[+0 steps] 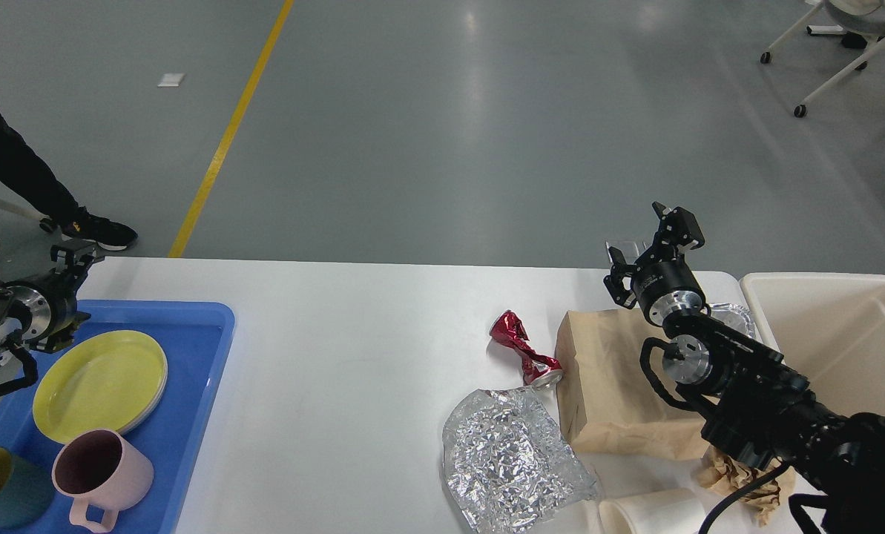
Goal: Tidy desktop
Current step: 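Release the yellow plate and raise the left gripper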
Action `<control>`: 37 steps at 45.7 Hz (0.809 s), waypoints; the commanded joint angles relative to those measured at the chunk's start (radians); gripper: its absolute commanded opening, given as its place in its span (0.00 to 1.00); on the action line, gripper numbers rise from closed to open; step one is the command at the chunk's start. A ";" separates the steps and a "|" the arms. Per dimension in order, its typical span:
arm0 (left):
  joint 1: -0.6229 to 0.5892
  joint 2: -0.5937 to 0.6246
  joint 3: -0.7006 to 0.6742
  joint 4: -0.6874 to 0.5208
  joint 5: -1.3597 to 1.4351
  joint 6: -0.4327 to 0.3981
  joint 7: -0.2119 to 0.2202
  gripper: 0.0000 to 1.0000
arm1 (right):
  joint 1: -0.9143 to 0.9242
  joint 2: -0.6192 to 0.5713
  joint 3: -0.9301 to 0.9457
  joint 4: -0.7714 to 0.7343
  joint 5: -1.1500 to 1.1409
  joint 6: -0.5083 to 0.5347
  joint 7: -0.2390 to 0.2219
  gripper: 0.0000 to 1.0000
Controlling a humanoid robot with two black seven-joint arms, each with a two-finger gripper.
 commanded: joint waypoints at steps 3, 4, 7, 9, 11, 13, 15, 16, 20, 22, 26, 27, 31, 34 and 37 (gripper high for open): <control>-0.015 -0.003 -0.001 0.000 0.000 0.000 -0.007 0.96 | 0.000 0.000 0.000 0.000 0.000 -0.001 0.001 1.00; -0.021 -0.005 -0.001 -0.002 0.000 0.000 -0.009 0.96 | 0.000 0.000 0.000 0.000 0.000 -0.001 -0.001 1.00; -0.035 -0.005 -0.001 0.000 -0.002 0.005 -0.013 0.96 | 0.000 0.000 0.000 0.000 0.000 0.001 -0.001 1.00; -0.051 -0.003 -0.001 0.000 -0.022 0.005 -0.018 0.96 | 0.000 0.000 0.000 0.000 0.000 0.001 0.001 1.00; -0.071 -0.005 -0.002 0.000 -0.055 0.005 -0.018 0.96 | 0.000 0.000 0.000 0.000 0.000 -0.001 -0.001 1.00; -0.085 -0.003 -0.008 0.000 -0.104 0.005 -0.015 0.96 | 0.000 0.000 0.000 0.000 0.000 0.001 -0.001 1.00; -0.096 0.003 -0.025 0.000 -0.160 0.005 -0.004 0.96 | 0.000 0.000 0.000 0.000 0.000 -0.001 -0.001 1.00; -0.104 0.004 -0.037 0.000 -0.186 0.005 -0.003 0.96 | 0.000 0.000 0.000 0.000 0.000 -0.001 -0.001 1.00; -0.139 0.021 -0.086 0.001 -0.267 0.004 -0.001 0.96 | 0.002 0.000 0.000 0.000 0.000 0.001 -0.001 1.00; -0.154 0.033 -0.125 0.001 -0.293 0.004 -0.003 0.96 | 0.000 0.000 0.000 0.000 0.000 0.001 0.001 1.00; -0.163 0.055 -0.231 0.001 -0.319 0.004 -0.003 0.96 | 0.000 0.000 0.000 0.000 0.000 -0.001 -0.001 1.00; -0.163 0.056 -0.258 0.001 -0.318 0.004 -0.003 0.96 | 0.000 0.000 0.000 0.000 0.000 -0.001 -0.001 1.00; -0.159 0.056 -0.340 0.001 -0.312 0.004 -0.001 0.96 | 0.000 0.000 0.000 0.000 0.000 0.001 -0.001 1.00; -0.151 0.046 -0.369 0.000 -0.310 -0.004 -0.016 0.96 | 0.000 0.000 0.000 0.000 0.000 -0.001 0.001 1.00; -0.148 0.033 -0.370 -0.002 -0.316 -0.006 -0.020 0.96 | 0.000 0.000 0.000 0.000 0.000 -0.001 -0.001 1.00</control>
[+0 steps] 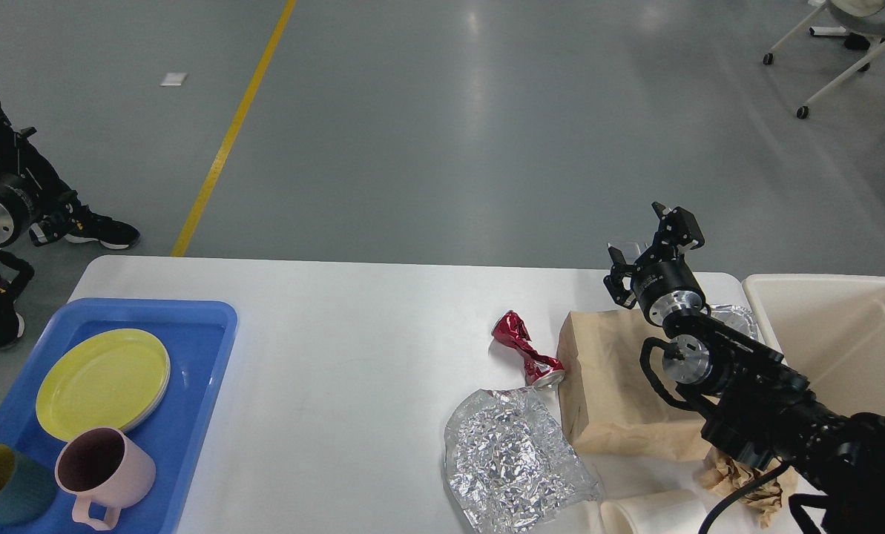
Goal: Tidy desktop
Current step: 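Release the yellow plate and raise the left gripper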
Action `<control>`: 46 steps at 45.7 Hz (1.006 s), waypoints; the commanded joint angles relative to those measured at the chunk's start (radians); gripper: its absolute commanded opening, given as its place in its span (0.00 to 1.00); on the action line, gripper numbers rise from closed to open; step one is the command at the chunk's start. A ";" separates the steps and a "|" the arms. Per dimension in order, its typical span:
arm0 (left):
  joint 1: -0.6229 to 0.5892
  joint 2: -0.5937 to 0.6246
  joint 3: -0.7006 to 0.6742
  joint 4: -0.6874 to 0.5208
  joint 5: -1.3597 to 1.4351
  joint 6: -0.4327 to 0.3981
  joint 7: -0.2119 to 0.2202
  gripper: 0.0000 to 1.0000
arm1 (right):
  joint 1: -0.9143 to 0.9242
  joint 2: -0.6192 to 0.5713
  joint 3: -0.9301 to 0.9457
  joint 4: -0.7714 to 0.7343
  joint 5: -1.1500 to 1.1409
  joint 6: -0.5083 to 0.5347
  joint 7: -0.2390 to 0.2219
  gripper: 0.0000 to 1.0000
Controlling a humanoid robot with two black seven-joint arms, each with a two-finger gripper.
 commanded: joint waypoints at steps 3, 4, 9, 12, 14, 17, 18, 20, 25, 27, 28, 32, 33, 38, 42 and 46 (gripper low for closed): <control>0.006 -0.040 -0.037 -0.002 -0.006 -0.008 -0.013 0.96 | 0.000 0.000 0.000 0.000 0.000 0.001 0.000 1.00; 0.006 -0.041 -0.046 -0.002 -0.006 -0.009 -0.013 0.96 | 0.000 0.000 0.000 0.000 0.000 0.001 0.001 1.00; 0.007 -0.047 -0.113 -0.002 -0.006 -0.009 -0.013 0.96 | 0.000 0.000 0.000 0.000 0.000 0.000 0.000 1.00; 0.007 -0.049 -0.153 -0.002 -0.006 -0.009 -0.013 0.96 | 0.000 0.000 0.000 0.000 0.000 0.001 0.001 1.00; 0.009 -0.052 -0.175 -0.002 -0.006 -0.009 -0.013 0.96 | 0.000 0.000 0.000 0.000 0.000 0.001 0.000 1.00; 0.007 -0.061 -0.209 -0.002 -0.006 -0.009 -0.013 0.96 | 0.000 0.000 0.000 0.000 0.000 0.000 0.001 1.00; 0.007 -0.064 -0.219 -0.002 -0.006 -0.011 -0.013 0.96 | 0.000 0.000 0.000 0.000 0.000 0.001 0.000 1.00; 0.007 -0.064 -0.245 -0.002 -0.006 -0.011 -0.013 0.96 | 0.000 0.000 0.000 0.000 0.000 0.000 0.001 1.00; 0.009 -0.072 -0.313 -0.004 -0.006 -0.012 -0.013 0.96 | 0.000 0.000 0.000 0.000 0.000 0.000 0.001 1.00; 0.010 -0.095 -0.336 -0.004 -0.005 -0.014 -0.013 0.96 | 0.000 0.000 0.000 0.000 0.000 0.001 0.000 1.00; 0.012 -0.106 -0.338 -0.004 -0.005 -0.014 -0.013 0.96 | 0.000 0.000 0.000 0.000 0.000 0.001 0.000 1.00; 0.031 -0.153 -0.327 -0.004 -0.003 -0.014 -0.013 0.96 | 0.000 0.000 0.000 0.000 0.000 0.000 0.000 1.00; 0.044 -0.164 -0.322 -0.004 -0.001 -0.014 -0.013 0.96 | 0.000 0.000 0.000 0.000 0.000 0.001 0.000 1.00; 0.067 -0.225 -0.321 -0.006 0.000 -0.014 -0.013 0.96 | 0.000 0.000 0.000 0.000 0.000 0.001 0.001 1.00; 0.078 -0.251 -0.319 -0.006 0.002 -0.014 -0.013 0.96 | 0.000 0.000 0.000 0.000 0.000 0.000 0.000 1.00; 0.087 -0.279 -0.319 -0.006 0.003 -0.014 -0.015 0.96 | 0.000 0.000 0.000 0.000 0.000 0.001 0.000 1.00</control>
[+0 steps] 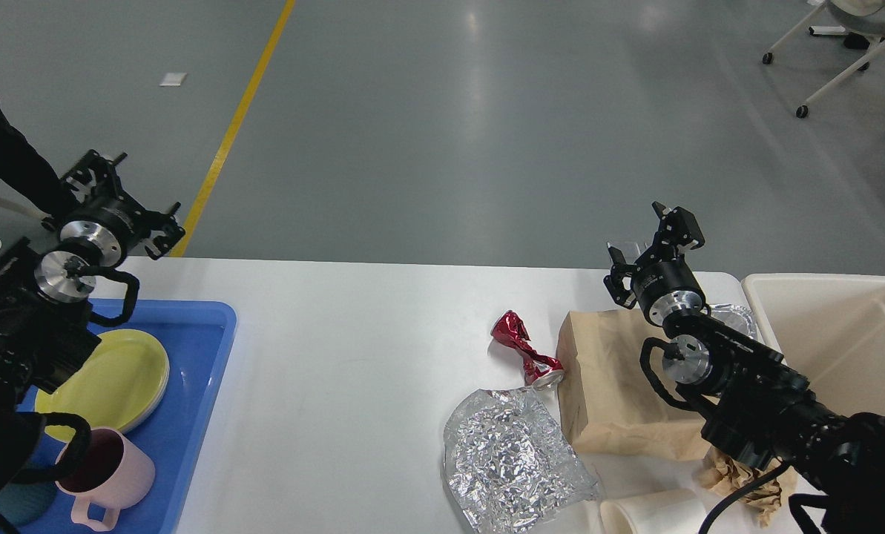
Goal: Tidy desktop
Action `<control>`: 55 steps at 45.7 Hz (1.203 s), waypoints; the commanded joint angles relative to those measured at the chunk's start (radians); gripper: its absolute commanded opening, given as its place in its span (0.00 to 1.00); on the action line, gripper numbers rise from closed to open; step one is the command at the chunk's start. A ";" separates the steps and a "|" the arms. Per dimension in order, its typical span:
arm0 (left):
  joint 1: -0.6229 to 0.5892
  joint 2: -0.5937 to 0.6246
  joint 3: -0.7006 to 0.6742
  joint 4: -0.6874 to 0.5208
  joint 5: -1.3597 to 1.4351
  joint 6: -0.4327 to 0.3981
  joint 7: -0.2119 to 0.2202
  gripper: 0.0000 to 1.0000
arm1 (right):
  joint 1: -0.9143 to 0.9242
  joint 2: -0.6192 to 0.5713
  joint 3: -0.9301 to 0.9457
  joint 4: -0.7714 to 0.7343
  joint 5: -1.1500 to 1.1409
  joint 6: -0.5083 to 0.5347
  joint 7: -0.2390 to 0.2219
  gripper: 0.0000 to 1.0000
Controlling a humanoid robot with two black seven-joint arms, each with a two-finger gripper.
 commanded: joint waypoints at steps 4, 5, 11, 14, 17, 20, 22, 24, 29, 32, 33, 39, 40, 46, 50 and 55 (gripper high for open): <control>0.032 -0.036 0.001 0.000 0.001 0.000 -0.001 0.96 | 0.000 0.000 0.000 0.000 0.000 0.000 -0.001 1.00; 0.037 -0.036 0.001 0.000 0.001 0.000 -0.001 0.96 | 0.000 0.000 0.000 0.000 0.000 0.000 0.001 1.00; 0.049 -0.043 0.001 0.000 0.004 -0.018 -0.004 0.96 | 0.000 0.000 0.000 0.000 0.000 0.001 -0.001 1.00; 0.073 -0.049 0.003 -0.001 0.006 -0.035 -0.021 0.96 | 0.000 0.000 0.000 0.000 0.000 0.001 0.001 1.00; 0.080 -0.052 0.003 -0.006 0.006 -0.050 -0.058 0.96 | 0.000 0.000 0.000 0.000 0.000 0.000 -0.001 1.00; 0.081 -0.054 0.004 -0.004 0.006 -0.066 -0.097 0.96 | 0.000 0.000 0.000 0.000 0.000 0.000 0.001 1.00; 0.089 -0.054 0.003 -0.004 0.004 -0.075 -0.131 0.96 | 0.000 0.000 0.000 0.000 0.000 0.000 -0.001 1.00; 0.098 -0.055 0.003 -0.006 0.004 -0.090 -0.174 0.96 | 0.000 0.000 0.000 0.000 0.000 0.001 0.001 1.00; 0.127 -0.056 0.003 -0.006 0.006 -0.167 -0.278 0.96 | 0.000 0.000 0.000 0.000 0.000 0.001 -0.001 1.00; 0.155 -0.054 0.003 -0.006 0.004 -0.197 -0.321 0.96 | 0.000 0.000 0.000 0.000 0.000 0.000 -0.001 1.00; 0.159 -0.054 0.003 -0.006 0.004 -0.204 -0.334 0.96 | 0.000 0.000 0.000 0.000 0.000 0.001 -0.001 1.00; 0.164 -0.056 0.003 -0.006 0.004 -0.222 -0.407 0.96 | 0.000 0.000 0.000 0.000 0.000 0.001 0.001 1.00; 0.167 -0.056 0.003 -0.006 0.004 -0.225 -0.420 0.96 | 0.000 0.000 0.000 0.000 0.000 0.000 0.001 1.00; 0.172 -0.063 0.003 -0.006 0.004 -0.231 -0.482 0.96 | 0.000 0.000 0.000 0.000 0.000 0.001 -0.001 1.00; 0.175 -0.071 0.003 -0.006 0.004 -0.233 -0.509 0.96 | 0.000 0.000 0.000 0.000 0.000 0.001 -0.001 1.00; 0.176 -0.072 0.003 -0.006 0.004 -0.233 -0.533 0.96 | 0.000 0.000 0.000 0.000 0.000 0.001 0.001 1.00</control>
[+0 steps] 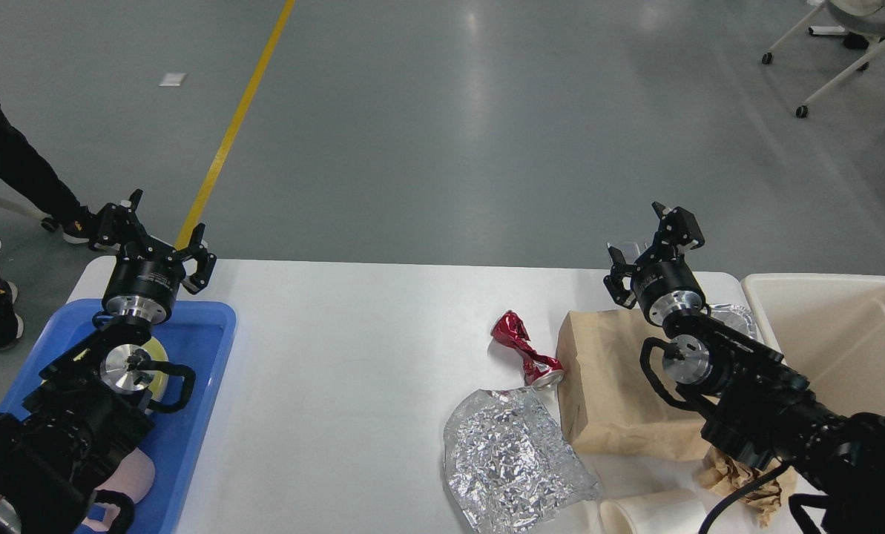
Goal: Tidy desktop
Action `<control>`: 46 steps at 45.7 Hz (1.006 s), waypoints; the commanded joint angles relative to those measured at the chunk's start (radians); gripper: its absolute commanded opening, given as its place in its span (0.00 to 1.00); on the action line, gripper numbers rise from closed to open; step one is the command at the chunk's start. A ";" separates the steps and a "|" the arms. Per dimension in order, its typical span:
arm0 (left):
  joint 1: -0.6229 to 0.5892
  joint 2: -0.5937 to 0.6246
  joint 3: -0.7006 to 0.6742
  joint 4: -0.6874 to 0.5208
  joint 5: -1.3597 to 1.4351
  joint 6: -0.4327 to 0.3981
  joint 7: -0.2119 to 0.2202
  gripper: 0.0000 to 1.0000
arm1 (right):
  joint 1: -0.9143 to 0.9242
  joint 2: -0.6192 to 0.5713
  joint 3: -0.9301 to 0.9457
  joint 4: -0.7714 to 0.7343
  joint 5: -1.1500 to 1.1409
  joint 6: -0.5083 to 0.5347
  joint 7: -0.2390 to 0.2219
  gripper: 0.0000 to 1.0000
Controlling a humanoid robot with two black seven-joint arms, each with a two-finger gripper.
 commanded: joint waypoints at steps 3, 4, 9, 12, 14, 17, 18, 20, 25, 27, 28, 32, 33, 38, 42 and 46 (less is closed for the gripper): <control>0.004 -0.003 0.000 0.000 0.000 0.000 -0.034 0.96 | 0.000 0.000 0.000 0.000 0.000 -0.001 -0.001 1.00; 0.004 -0.003 0.000 0.000 0.000 0.000 -0.036 0.96 | 0.000 0.000 0.000 0.000 0.000 0.001 0.000 1.00; 0.004 -0.003 0.000 0.000 0.000 0.000 -0.036 0.96 | 0.000 0.000 0.000 0.000 0.000 0.001 -0.001 1.00; 0.004 -0.003 0.000 0.000 0.000 0.000 -0.036 0.96 | 0.000 0.000 0.000 0.000 0.000 -0.001 -0.001 1.00; 0.004 -0.003 0.000 0.000 0.000 0.000 -0.036 0.96 | 0.000 0.000 0.000 0.000 0.000 0.001 0.000 1.00; 0.004 -0.003 0.000 0.000 0.000 0.000 -0.036 0.96 | 0.000 0.000 0.000 0.000 0.000 -0.001 0.000 1.00; 0.004 -0.003 0.000 0.000 0.000 0.000 -0.036 0.96 | 0.000 0.000 0.000 0.000 0.000 0.001 -0.001 1.00; 0.004 -0.003 0.000 0.000 0.000 0.000 -0.036 0.96 | 0.000 0.000 0.000 0.000 0.000 -0.001 0.000 1.00; 0.004 -0.003 0.000 0.000 0.000 0.000 -0.036 0.96 | 0.000 0.000 0.000 0.000 0.000 0.001 0.000 1.00; 0.004 -0.003 0.000 0.000 0.000 0.000 -0.036 0.96 | 0.000 0.000 0.000 0.000 0.000 -0.001 -0.001 1.00; 0.004 -0.003 0.000 0.000 0.000 0.000 -0.036 0.96 | 0.000 0.000 0.000 0.000 0.000 -0.001 0.000 1.00; 0.004 -0.003 0.000 0.000 0.000 0.000 -0.036 0.96 | 0.000 0.000 0.000 0.000 0.000 -0.001 0.000 1.00; 0.004 -0.003 0.000 0.000 0.000 0.000 -0.036 0.96 | 0.000 0.000 0.000 0.000 0.000 0.001 0.000 1.00; 0.004 -0.003 0.000 0.000 0.000 0.000 -0.036 0.96 | 0.000 0.000 0.000 0.000 0.000 0.001 0.000 1.00; 0.004 -0.003 0.000 -0.001 0.000 0.000 -0.036 0.96 | 0.000 0.000 0.000 0.000 0.000 0.001 -0.001 1.00; 0.004 -0.003 0.000 0.000 0.000 0.000 -0.036 0.96 | 0.000 0.000 0.000 0.000 0.000 0.001 0.000 1.00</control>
